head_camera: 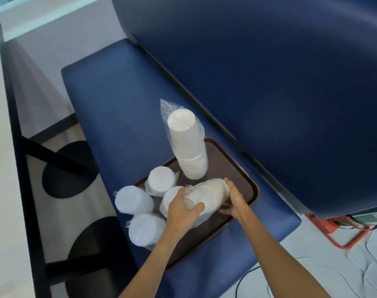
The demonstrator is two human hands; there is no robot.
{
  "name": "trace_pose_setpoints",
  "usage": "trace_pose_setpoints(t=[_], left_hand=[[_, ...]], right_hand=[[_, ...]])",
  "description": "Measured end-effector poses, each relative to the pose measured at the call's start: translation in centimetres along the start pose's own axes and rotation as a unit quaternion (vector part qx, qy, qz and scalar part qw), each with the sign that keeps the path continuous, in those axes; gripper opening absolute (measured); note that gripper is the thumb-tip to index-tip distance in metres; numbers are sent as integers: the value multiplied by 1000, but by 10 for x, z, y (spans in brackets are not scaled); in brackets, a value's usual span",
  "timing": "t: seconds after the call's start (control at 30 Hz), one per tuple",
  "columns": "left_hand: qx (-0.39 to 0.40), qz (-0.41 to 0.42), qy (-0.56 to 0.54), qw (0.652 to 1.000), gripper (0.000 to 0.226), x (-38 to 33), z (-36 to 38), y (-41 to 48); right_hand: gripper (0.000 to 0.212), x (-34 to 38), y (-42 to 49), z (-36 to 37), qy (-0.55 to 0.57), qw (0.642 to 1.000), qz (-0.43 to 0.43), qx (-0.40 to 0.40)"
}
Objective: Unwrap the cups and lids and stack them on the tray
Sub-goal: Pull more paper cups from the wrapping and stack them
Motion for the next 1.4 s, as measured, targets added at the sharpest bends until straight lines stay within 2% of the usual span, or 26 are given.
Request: trace_pose_setpoints(t=[0.13,0.17,0.3,0.37,0.43,0.57,0.67,0.77,0.87,0.97,1.07,1.13,1.23,1.27,1.37,1.4], left_hand=[[49,26,-1,998,43,-2,-2,-18],[69,24,-9,997,44,-4,-4,-26],[152,-8,-41,988,39,-24,-14,-53],[153,-30,-92,983,38,-37,-28,-66],[135,-37,-128,982,46,-51,-45,-80],[126,9,-81,989,63,-73,-83,-117],[79,68,-80,991,55,-85,-114,-148],[36,128,-104,986,34,-89,-147,-183],[11,147,-121,982,49,-77,-184,-220],[-8,142,-151,978,89,-46,-223,-248],[-25,171,-187,967,94,-26,-262,-285],[-47,192,-210,958,84,-13,-292,-313],[-103,217,-284,928,44,13,-334,-347],[-128,222,-310,915,40,24,-348,-356],[-191,204,-349,894,65,65,-391,-377],[-203,194,-361,889,66,80,-404,-380]], right_hand=[[119,-4,-23,1,93,995,19,24],[119,-1,-40,3,102,995,12,13],[86,1,-80,1,134,987,-41,-84],[84,5,-105,6,151,980,-86,-100],[81,16,-138,14,149,969,-156,-122],[79,27,-212,41,126,941,-289,-125],[65,29,-267,71,102,910,-386,-115],[56,21,-324,106,66,875,-467,-108],[54,-2,-377,146,20,832,-546,-93],[57,-38,-430,188,-19,774,-627,-89],[56,-75,-473,226,-43,725,-685,-67],[58,-102,-500,253,-63,697,-713,-55],[62,-144,-531,295,-92,670,-736,-16],[63,-159,-539,310,-107,664,-740,-1],[67,-205,-552,357,-136,657,-738,70],[69,-218,-555,373,-143,657,-734,96]])
Point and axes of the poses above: each hand's wrist, its own y-axis towards the middle knuckle, its own z-axis out of the palm, x = y × z, the point moved 3 cm from there along y, towards the middle knuckle, and after that the axes turned 2 degrees about x, right-handed, at the moved point
